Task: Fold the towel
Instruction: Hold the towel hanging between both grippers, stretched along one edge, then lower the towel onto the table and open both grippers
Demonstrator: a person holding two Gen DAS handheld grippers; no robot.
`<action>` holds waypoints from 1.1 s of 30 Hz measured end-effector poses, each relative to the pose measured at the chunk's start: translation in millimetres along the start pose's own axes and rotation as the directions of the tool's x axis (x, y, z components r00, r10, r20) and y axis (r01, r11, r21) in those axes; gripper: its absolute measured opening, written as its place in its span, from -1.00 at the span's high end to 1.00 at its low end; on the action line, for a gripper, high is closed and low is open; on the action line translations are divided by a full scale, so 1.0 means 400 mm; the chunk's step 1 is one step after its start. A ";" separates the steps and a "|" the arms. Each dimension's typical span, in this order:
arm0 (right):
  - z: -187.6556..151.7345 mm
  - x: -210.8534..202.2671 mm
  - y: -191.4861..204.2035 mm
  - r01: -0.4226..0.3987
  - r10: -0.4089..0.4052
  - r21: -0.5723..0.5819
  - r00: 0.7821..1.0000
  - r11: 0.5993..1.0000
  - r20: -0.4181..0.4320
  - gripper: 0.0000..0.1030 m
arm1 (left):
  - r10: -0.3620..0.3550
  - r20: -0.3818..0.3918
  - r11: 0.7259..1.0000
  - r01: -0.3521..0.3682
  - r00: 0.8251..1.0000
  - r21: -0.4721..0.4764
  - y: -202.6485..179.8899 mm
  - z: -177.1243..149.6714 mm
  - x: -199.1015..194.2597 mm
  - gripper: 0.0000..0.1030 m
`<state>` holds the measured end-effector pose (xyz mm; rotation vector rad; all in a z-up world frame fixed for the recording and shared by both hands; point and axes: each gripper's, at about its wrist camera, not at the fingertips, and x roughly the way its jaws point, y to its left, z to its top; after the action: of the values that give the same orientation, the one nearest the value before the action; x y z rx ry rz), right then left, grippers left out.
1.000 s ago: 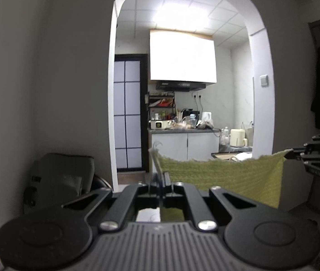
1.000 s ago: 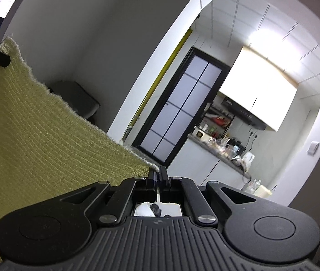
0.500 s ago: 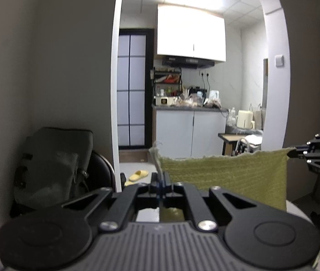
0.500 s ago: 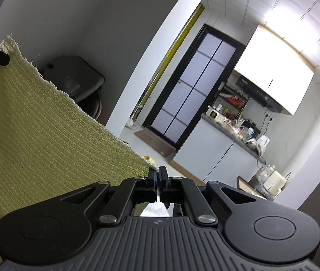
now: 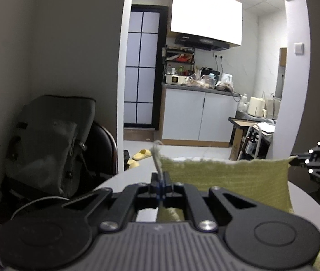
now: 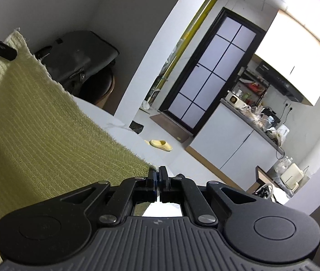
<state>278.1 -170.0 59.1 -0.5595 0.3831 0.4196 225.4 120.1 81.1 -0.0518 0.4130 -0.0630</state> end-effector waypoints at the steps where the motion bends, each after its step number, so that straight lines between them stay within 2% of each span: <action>1: -0.010 0.015 -0.001 -0.004 0.004 -0.005 1.000 1.000 -0.011 0.96 | 0.002 -0.003 1.000 -0.002 1.000 -0.006 -0.001 -0.006 0.009 0.95; 18: -0.061 0.150 -0.006 -0.033 0.032 -0.016 0.999 0.999 -0.042 0.96 | 0.055 -0.052 0.998 -0.056 0.997 -0.019 0.013 -0.054 0.126 0.95; 33: -0.089 0.227 -0.008 -0.040 0.041 0.011 0.997 0.999 -0.070 0.94 | 0.062 -0.119 0.998 -0.063 0.991 -0.001 0.020 -0.073 0.223 0.94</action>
<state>348.3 -167.9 -8.6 -0.5589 0.4641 0.4376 295.8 120.6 18.2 -0.0396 0.5331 -0.0034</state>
